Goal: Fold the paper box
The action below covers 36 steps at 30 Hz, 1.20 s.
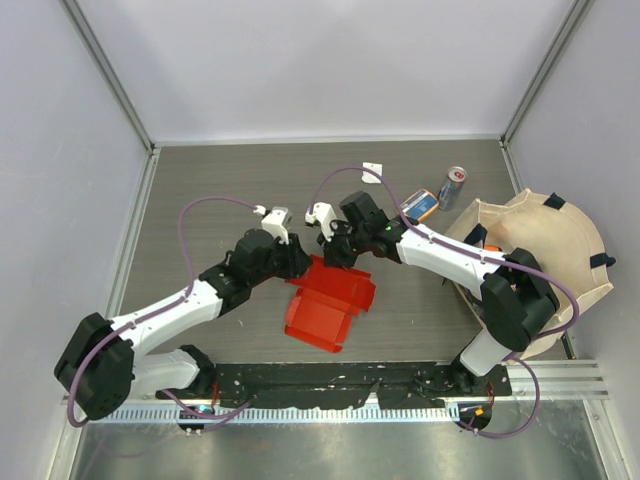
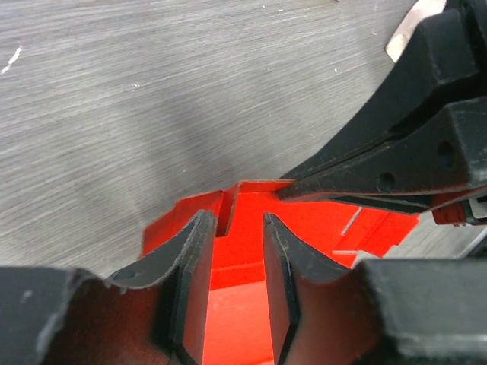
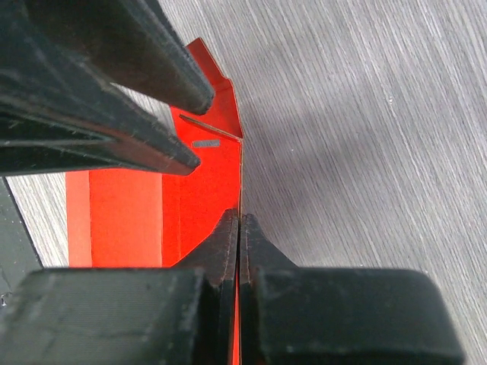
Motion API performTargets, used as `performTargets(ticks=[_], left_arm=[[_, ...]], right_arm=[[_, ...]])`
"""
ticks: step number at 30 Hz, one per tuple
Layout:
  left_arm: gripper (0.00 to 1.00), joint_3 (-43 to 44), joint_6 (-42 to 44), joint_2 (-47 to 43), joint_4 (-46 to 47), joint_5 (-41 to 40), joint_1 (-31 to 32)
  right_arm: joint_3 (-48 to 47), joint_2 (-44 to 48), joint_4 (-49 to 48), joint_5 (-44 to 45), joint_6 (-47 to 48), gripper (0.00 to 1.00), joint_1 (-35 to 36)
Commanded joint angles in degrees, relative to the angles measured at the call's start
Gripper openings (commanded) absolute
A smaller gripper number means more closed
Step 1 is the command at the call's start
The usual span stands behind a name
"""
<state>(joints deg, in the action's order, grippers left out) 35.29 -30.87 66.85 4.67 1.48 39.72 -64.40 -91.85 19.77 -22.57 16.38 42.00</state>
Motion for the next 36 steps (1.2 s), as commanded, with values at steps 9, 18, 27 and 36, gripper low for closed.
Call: performTargets(ticks=[9,18,27,36], left_arm=[[0.20,0.8,6.2,2.2,4.1,-5.5,1.5],[0.04,-2.5,8.0,0.6,9.6,-16.2,4.7],[0.01,-6.1,9.1,-0.9,16.5,-19.7,4.7],[0.01,-7.5,11.9,-1.6,19.7,-18.6,5.0]], right_arm=[[-0.5,2.4,-3.1,-1.1,-1.0,0.02,0.3],[-6.1,1.9,0.6,21.6,-20.4,0.44,-0.2],[-12.9,6.1,18.5,35.9,-41.8,0.65,-3.3],[-5.0,5.7,5.3,15.8,-89.8,0.62,-4.9]])
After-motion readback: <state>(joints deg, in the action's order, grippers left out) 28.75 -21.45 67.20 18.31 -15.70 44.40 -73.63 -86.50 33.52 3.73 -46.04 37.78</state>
